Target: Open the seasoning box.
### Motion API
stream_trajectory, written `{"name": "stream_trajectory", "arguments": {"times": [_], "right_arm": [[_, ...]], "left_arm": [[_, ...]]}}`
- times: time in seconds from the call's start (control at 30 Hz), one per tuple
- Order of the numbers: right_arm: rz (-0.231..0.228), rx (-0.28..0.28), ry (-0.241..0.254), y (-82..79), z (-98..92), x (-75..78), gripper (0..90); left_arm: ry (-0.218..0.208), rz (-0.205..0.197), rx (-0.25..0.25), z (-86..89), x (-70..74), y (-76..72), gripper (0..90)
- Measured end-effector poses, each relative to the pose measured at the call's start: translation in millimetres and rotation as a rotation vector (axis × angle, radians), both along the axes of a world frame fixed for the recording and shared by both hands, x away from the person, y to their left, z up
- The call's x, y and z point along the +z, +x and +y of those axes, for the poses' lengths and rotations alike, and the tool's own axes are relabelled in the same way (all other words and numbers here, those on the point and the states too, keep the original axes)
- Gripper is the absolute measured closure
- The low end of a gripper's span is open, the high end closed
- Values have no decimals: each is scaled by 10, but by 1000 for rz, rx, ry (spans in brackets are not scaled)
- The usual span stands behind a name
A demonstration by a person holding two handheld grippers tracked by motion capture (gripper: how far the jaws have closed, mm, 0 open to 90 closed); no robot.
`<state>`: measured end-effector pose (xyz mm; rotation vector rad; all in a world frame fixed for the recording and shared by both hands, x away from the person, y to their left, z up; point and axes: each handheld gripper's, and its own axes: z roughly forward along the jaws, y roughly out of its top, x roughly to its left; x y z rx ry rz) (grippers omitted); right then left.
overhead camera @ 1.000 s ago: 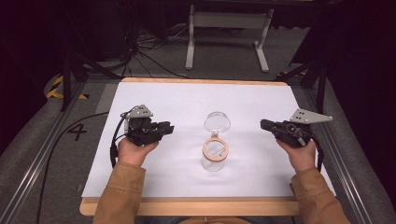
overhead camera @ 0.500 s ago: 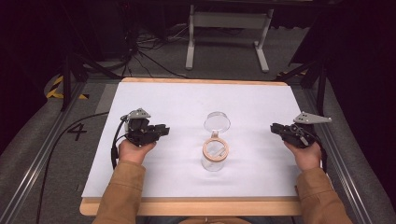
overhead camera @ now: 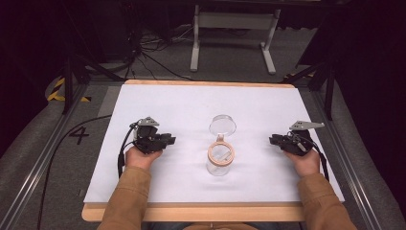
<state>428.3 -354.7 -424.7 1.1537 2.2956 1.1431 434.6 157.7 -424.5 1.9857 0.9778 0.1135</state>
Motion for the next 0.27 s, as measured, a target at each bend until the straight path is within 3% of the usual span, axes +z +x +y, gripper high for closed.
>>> {"name": "stream_trajectory", "arguments": {"times": [0.27], "right_arm": [[3, 1, -15, 14, 20, -41, 712]], "left_arm": [[-19, -25, 1, -8, 29, -13, 673]]}}
